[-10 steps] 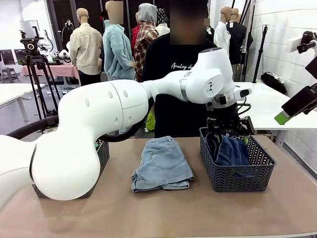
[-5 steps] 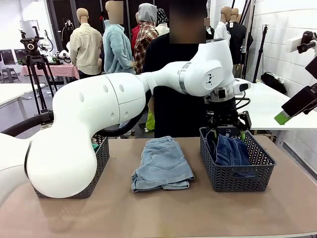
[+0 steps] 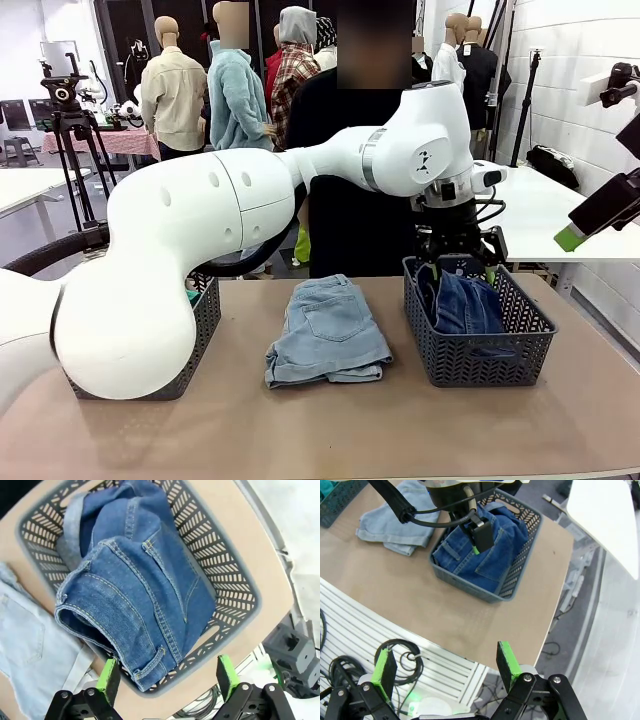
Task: Sort the tops and bottoms.
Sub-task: Sort the clothes according to human instructions, then lift clothes from the center of the table with your right hand.
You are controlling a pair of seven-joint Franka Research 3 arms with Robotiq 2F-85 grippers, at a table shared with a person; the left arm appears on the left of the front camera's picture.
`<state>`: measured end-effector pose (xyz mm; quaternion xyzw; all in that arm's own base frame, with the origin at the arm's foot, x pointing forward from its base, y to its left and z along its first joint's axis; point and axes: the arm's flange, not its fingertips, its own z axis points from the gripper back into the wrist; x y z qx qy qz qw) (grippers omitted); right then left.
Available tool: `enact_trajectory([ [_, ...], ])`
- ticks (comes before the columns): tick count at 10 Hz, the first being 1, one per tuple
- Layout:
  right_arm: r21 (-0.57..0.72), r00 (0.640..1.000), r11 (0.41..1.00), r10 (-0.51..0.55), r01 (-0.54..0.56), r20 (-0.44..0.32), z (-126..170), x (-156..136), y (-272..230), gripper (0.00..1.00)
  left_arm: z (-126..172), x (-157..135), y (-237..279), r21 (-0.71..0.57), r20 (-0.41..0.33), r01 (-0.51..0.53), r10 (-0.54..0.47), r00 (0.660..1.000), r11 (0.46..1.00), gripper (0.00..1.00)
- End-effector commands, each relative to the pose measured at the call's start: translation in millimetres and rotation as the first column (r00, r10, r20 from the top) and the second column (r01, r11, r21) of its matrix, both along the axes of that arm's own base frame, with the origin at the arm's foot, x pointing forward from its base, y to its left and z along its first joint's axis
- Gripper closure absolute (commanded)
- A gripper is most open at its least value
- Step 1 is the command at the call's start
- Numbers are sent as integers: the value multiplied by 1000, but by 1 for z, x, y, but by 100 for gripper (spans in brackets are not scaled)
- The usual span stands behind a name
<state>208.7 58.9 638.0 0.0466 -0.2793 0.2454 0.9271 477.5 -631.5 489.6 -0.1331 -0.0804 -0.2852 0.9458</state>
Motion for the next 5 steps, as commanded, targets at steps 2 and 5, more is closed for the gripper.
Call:
enact_trajectory([
  [2, 3, 1000, 1000, 7, -7, 1, 1, 3, 1, 0, 2, 0, 3, 14, -5, -13, 13, 1000, 1000, 0],
  [5, 3, 1000, 1000, 7, -7, 1, 1, 3, 1, 0, 2, 0, 3, 14, -5, -13, 13, 1000, 1000, 0],
])
